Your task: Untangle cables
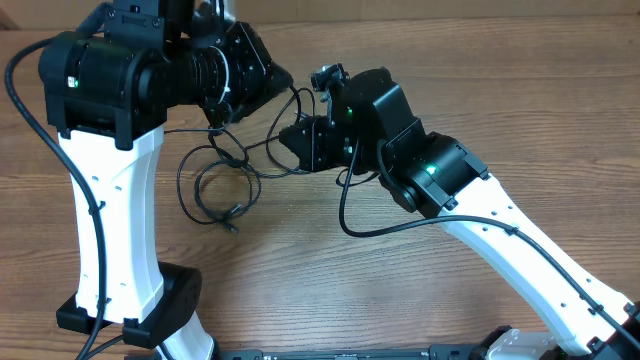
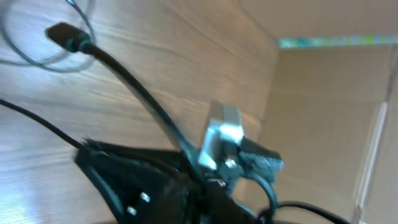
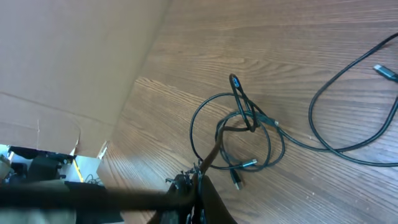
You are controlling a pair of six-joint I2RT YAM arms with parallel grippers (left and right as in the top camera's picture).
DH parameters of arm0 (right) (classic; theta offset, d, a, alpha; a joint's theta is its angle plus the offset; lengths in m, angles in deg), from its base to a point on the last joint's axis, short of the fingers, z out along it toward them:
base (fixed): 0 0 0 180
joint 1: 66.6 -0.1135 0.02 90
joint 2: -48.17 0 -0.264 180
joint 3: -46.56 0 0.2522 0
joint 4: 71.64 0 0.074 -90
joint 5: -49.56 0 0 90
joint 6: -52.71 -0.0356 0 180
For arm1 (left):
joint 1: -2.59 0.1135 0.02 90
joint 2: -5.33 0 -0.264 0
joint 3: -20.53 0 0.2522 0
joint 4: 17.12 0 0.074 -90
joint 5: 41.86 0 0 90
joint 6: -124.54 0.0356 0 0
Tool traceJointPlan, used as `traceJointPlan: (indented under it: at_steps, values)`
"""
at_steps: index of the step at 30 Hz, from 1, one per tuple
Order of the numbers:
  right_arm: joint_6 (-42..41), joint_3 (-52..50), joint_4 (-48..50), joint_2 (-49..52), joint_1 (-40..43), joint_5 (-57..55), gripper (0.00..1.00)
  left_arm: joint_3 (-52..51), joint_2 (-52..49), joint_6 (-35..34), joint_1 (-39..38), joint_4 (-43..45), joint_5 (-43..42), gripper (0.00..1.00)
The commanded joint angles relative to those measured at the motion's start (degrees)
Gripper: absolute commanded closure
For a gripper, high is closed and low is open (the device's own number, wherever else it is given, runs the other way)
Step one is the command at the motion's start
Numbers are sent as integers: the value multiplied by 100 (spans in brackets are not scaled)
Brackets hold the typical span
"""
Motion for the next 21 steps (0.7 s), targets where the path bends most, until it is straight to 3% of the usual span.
traceJointPlan:
  at_steps: [1, 3, 4, 14, 21]
  values:
    - [-2, 127, -33, -256, 22, -17, 96, -24, -35, 291, 13, 0, 905, 49]
    - [-2, 127, -31, -398, 22, -39, 96, -24, -35, 584, 48, 0, 1202, 10]
    - [0, 127, -31, -468, 22, -81, 96, -24, -35, 730, 48, 0, 1287, 0]
    - [-2, 127, -297, -1327, 22, -1027, 96, -28, -37, 1742, 33, 0, 1480, 0]
    - [-7, 127, -168, -1832, 22, -1176, 96, -216, -37, 3169, 31, 0, 1174, 0]
